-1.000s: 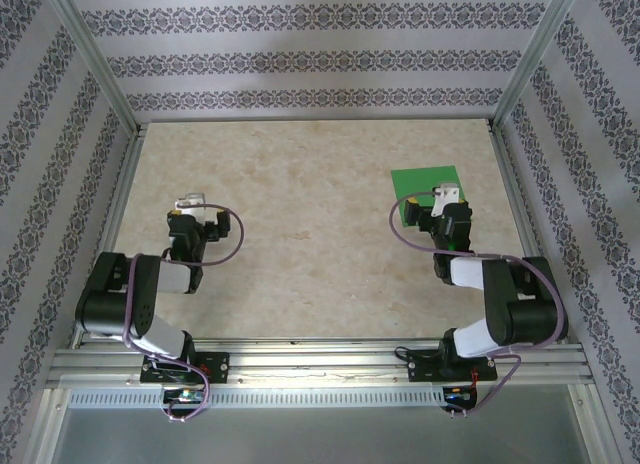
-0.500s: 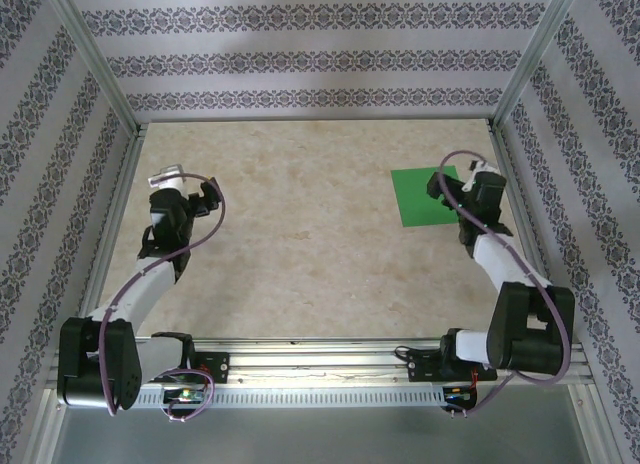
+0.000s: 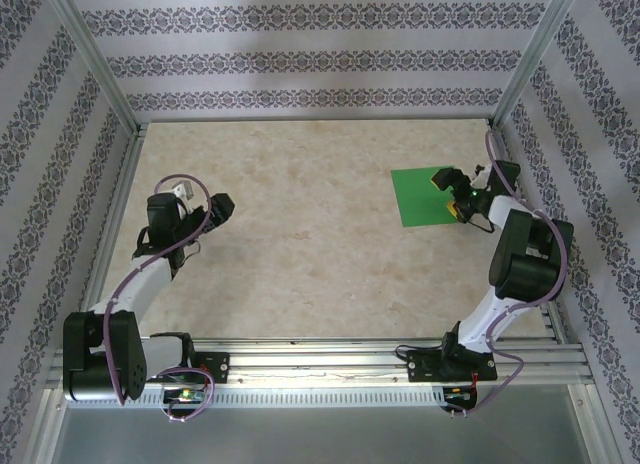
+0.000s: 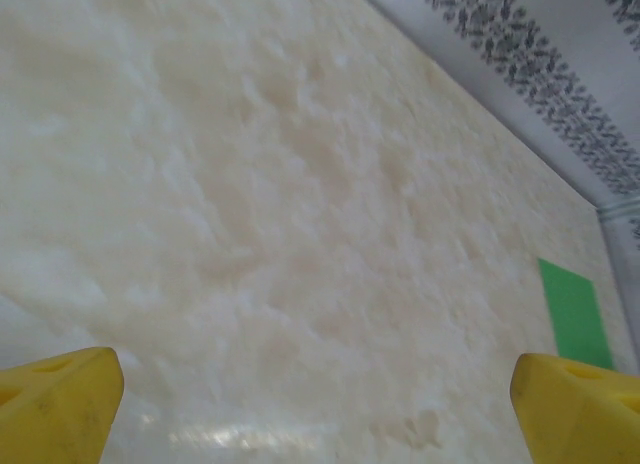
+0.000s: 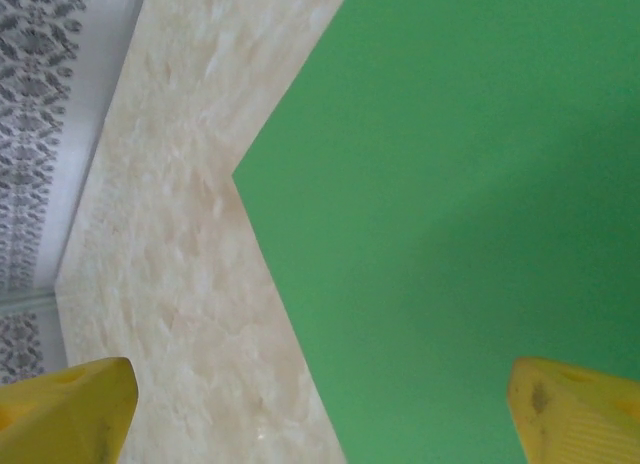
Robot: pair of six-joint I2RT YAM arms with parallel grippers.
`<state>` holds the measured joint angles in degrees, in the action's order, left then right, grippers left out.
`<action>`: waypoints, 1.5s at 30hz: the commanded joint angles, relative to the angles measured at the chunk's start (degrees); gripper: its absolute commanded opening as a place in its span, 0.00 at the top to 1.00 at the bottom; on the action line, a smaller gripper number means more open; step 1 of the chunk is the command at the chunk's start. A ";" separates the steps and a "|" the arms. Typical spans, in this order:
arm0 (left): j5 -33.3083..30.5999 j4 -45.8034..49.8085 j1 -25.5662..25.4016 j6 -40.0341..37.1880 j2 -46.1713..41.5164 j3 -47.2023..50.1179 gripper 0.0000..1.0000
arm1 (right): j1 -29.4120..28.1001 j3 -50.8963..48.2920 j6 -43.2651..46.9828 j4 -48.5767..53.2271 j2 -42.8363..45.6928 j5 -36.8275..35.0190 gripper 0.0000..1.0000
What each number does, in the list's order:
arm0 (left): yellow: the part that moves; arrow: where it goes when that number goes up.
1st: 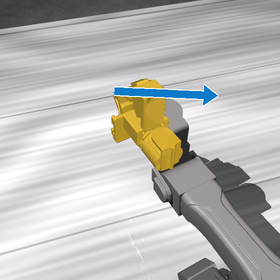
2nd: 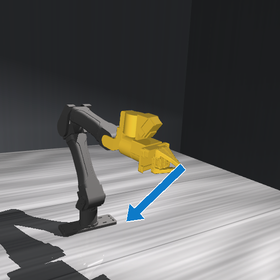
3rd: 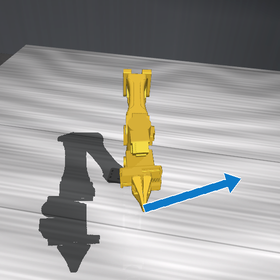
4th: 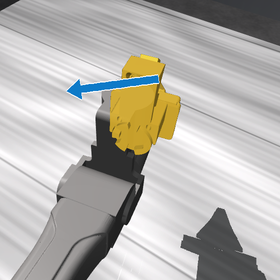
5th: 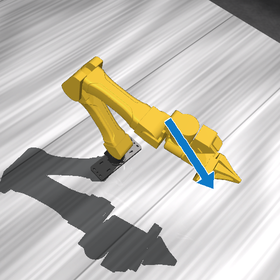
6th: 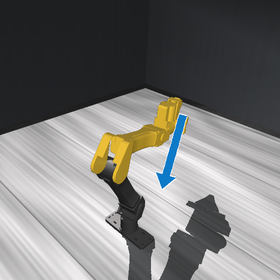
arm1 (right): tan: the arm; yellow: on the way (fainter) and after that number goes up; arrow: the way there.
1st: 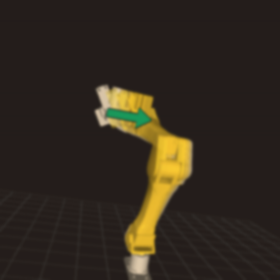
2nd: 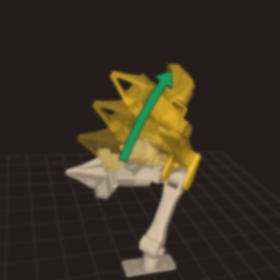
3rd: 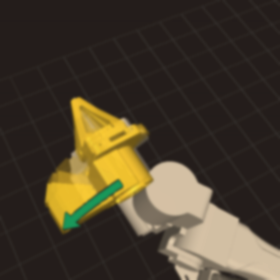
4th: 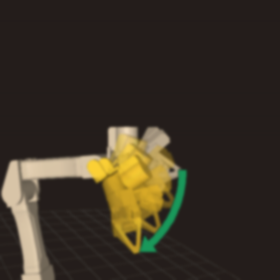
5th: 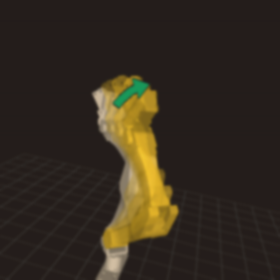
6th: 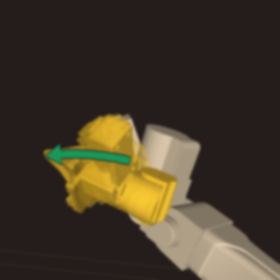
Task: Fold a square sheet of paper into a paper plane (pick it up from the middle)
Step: Move the square sheet of paper to the center of the table.
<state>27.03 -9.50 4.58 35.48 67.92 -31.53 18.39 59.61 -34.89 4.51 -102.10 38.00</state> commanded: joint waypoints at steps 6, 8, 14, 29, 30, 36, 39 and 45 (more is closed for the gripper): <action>7.78 0.11 0.40 6.35 -3.83 1.54 0.01 | -3.97 10.87 8.10 15.94 -6.71 -10.22 0.03; 7.72 2.27 0.34 6.58 -5.14 1.48 0.01 | -4.46 11.81 8.50 16.68 -7.30 -10.33 0.03; 8.11 5.66 -0.53 8.32 -8.64 1.88 0.00 | -7.92 12.13 8.19 22.33 -8.13 -18.64 0.02; 8.48 17.08 -6.50 4.57 -11.84 -1.60 0.00 | -22.42 -10.01 -4.01 21.45 10.45 -18.50 0.02; 8.49 16.85 -6.87 4.82 -11.80 -1.61 0.00 | -24.52 -13.11 -7.49 18.73 12.83 -19.00 0.02; 9.75 13.50 -12.02 4.77 -9.98 -1.90 0.00 | -39.60 -16.50 -16.66 14.39 17.28 -24.68 0.02; 10.63 13.27 -14.73 4.16 -7.72 -3.20 0.00 | -42.74 -13.15 -14.37 16.82 19.58 -26.16 0.02; 9.47 12.93 -19.05 3.67 -4.77 -4.68 0.00 | -34.25 -11.16 -7.06 18.34 21.32 -26.25 0.02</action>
<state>36.21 4.67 -13.08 40.71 62.46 -34.39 -19.64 46.68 -45.76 21.19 -80.88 13.67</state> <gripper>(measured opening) 0.994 0.983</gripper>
